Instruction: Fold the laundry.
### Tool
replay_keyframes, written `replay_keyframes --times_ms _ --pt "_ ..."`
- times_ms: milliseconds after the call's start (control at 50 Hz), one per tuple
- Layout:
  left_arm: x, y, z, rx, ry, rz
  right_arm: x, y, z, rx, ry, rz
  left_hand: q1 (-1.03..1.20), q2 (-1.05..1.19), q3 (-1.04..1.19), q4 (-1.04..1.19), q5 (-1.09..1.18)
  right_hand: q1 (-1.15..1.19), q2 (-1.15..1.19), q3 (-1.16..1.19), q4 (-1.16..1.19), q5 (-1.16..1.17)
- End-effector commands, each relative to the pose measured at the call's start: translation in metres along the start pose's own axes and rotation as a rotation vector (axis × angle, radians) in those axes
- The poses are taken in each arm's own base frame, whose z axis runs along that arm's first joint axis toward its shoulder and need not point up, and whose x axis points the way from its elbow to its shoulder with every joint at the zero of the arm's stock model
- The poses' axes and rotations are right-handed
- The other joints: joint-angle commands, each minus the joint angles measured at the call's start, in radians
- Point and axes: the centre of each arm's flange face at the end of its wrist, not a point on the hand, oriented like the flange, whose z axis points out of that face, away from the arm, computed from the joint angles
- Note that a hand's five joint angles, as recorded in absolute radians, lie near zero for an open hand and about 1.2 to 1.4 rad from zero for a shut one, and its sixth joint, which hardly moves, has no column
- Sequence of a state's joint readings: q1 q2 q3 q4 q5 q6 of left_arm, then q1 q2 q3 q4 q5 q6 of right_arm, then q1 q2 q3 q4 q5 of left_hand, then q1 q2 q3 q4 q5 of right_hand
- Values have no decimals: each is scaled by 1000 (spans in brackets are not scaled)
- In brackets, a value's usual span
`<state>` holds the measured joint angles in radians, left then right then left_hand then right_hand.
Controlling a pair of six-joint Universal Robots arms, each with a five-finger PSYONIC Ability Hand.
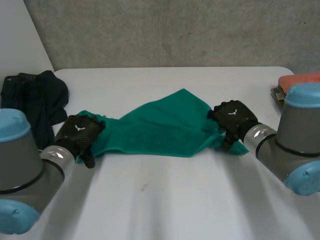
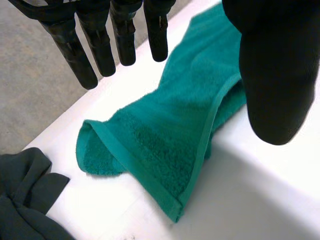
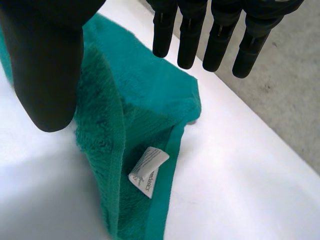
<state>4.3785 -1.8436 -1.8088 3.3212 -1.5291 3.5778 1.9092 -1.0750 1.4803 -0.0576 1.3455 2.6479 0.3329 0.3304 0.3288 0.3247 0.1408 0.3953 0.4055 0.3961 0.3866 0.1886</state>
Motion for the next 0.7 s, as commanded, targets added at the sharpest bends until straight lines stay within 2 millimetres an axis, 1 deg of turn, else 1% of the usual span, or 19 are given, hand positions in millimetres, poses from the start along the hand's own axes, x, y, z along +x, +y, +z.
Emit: replay_keyframes --times_ms 20,40,80,120,200,260,340,500,560,660,700 --pt "-26 -6 -8 0 -29 -153 24 -8 -6 -41 33 186 4 6 8 12 21 -1 -11 -1 8 32" --pt "-33 -2 -4 -12 -43 -180 28 -8 -7 -55 36 205 33 35 37 41 51 2 -8 2 11 35" --pt "-40 3 0 -24 -53 -202 30 -5 -9 -77 34 219 54 56 58 62 71 17 7 16 26 49" --pt "-48 10 7 -40 -47 -229 35 -2 -10 -102 40 225 133 135 137 141 150 17 7 16 26 49" --pt "-46 21 15 -66 25 -267 40 3 -11 -121 49 216 136 138 140 144 154 32 21 31 40 64" --pt "-40 27 23 -72 98 -292 42 8 -11 -128 50 198 139 141 143 147 156 32 22 31 40 64" --pt "-33 35 34 -85 142 -294 44 13 -10 -124 58 176 168 171 172 176 186 49 39 48 58 81" --pt "-39 49 64 -79 51 -264 40 18 -7 -107 62 157 192 194 196 200 209 67 57 66 76 99" --pt "-37 51 69 -74 53 -248 39 19 -5 -101 62 154 195 197 199 203 212 67 57 66 76 99" --pt "-33 50 76 -63 70 -212 36 22 -2 -102 58 152 297 300 301 305 315 76 66 75 84 108" --pt "-33 49 77 -59 69 -207 35 23 -2 -106 56 151 397 399 401 405 414 85 74 84 93 117"
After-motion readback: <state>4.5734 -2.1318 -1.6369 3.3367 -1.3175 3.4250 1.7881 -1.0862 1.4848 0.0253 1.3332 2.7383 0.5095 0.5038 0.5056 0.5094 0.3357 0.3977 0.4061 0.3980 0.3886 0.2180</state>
